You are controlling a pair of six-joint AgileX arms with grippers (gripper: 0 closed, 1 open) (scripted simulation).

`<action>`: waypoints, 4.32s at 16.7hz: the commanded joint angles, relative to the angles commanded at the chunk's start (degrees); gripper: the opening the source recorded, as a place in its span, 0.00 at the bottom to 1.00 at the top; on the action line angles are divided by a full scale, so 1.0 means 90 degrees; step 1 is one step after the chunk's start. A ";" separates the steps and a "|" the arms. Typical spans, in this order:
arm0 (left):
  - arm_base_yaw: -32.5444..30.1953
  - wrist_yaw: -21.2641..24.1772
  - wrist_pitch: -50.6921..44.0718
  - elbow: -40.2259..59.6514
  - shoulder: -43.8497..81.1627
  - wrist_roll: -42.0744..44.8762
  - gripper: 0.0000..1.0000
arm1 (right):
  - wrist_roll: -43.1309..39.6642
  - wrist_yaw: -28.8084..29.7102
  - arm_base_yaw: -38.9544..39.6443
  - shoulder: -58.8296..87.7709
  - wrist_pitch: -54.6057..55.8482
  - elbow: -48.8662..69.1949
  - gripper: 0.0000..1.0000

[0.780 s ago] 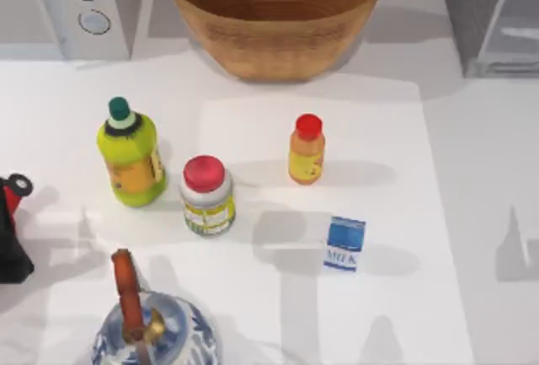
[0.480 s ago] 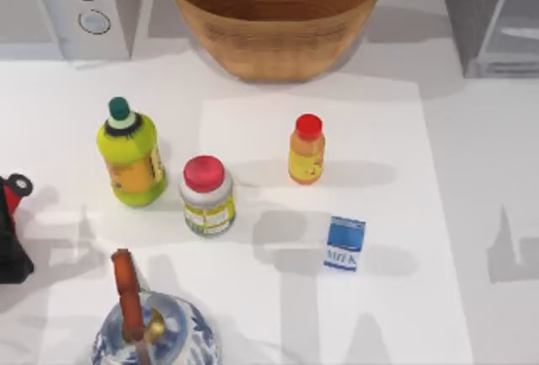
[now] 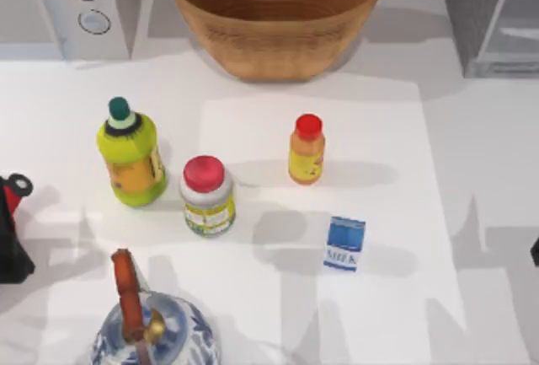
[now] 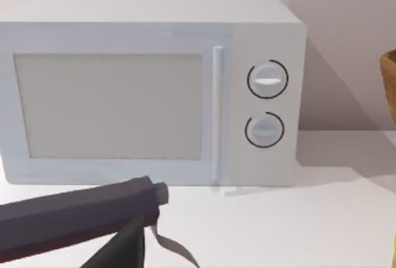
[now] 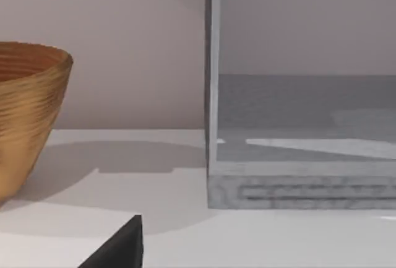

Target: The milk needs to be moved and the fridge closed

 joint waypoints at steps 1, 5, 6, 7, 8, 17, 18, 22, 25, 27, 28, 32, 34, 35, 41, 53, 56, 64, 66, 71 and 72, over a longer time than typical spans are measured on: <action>0.0000 0.0000 0.0000 0.0000 0.0000 0.0000 1.00 | 0.0015 0.0540 0.0255 0.0301 0.0239 -0.0015 1.00; 0.0000 0.0000 0.0000 0.0000 0.0000 0.0000 1.00 | 0.0034 0.2116 0.1489 0.1368 0.1169 -0.0029 1.00; 0.0000 0.0000 0.0000 0.0000 0.0000 0.0000 1.00 | 0.0033 0.2357 0.1845 0.1606 0.1419 -0.0016 1.00; 0.0000 0.0000 0.0000 0.0000 0.0000 0.0000 1.00 | 0.0033 0.2540 0.2163 0.1826 0.1660 0.0004 1.00; 0.0000 0.0000 0.0000 0.0000 0.0000 0.0000 1.00 | 0.0036 0.2663 0.2422 0.2015 0.1872 0.0027 1.00; 0.0000 0.0000 0.0000 0.0000 0.0000 0.0000 1.00 | 0.0059 0.2805 0.2822 0.2337 0.2227 0.0108 1.00; 0.0000 0.0000 0.0000 0.0000 0.0000 0.0000 1.00 | 0.0072 0.2893 0.2858 0.2474 0.2318 0.0183 1.00; 0.0000 0.0000 0.0000 0.0000 0.0000 0.0000 1.00 | 0.0172 0.3567 0.3175 0.3685 0.3024 0.0775 1.00; 0.0000 0.0000 0.0000 0.0000 0.0000 0.0000 1.00 | 0.0289 0.4283 0.3548 0.5291 0.3781 0.1427 1.00; 0.0000 0.0000 0.0000 0.0000 0.0000 0.0000 1.00 | 0.0386 0.4786 0.3820 0.6637 0.4330 0.1915 1.00; 0.0000 0.0000 0.0000 0.0000 0.0000 0.0000 1.00 | 0.0442 0.5029 0.3961 0.7349 0.4608 0.2168 1.00; 0.0000 0.0000 0.0000 0.0000 0.0000 0.0000 1.00 | 0.0712 0.5865 0.4507 0.9989 0.5670 0.3175 1.00; 0.0000 0.0000 0.0000 0.0000 0.0000 0.0000 1.00 | 0.0860 0.6172 0.4723 1.0975 0.6126 0.3624 1.00; 0.0000 0.0000 0.0000 0.0000 0.0000 0.0000 1.00 | 0.0932 0.6293 0.4810 1.1366 0.6323 0.3818 1.00; 0.0000 0.0000 0.0000 0.0000 0.0000 0.0000 1.00 | 0.1155 0.6573 0.5007 1.2326 0.6856 0.4347 1.00; 0.0000 0.0000 0.0000 0.0000 0.0000 0.0000 1.00 | 0.0329 0.5794 0.4221 1.2599 0.7789 0.4518 1.00; 0.0000 0.0000 0.0000 0.0000 0.0000 0.0000 1.00 | 0.0317 0.5783 0.4210 1.2604 0.7803 0.4521 1.00; 0.0000 0.0000 0.0000 0.0000 0.0000 0.0000 1.00 | 0.0317 0.5783 0.4210 1.2604 0.7803 0.4521 0.47; 0.0000 0.0000 0.0000 0.0000 0.0000 0.0000 1.00 | 0.0317 0.5783 0.4210 1.2604 0.7803 0.4521 0.32; 0.0000 0.0000 0.0000 0.0000 0.0000 0.0000 1.00 | 0.0317 0.5783 0.4210 1.2604 0.7803 0.4521 0.00; 0.0000 0.0000 0.0000 0.0000 0.0000 0.0000 1.00 | 0.0317 0.5783 0.4210 1.2604 0.7803 0.4521 0.00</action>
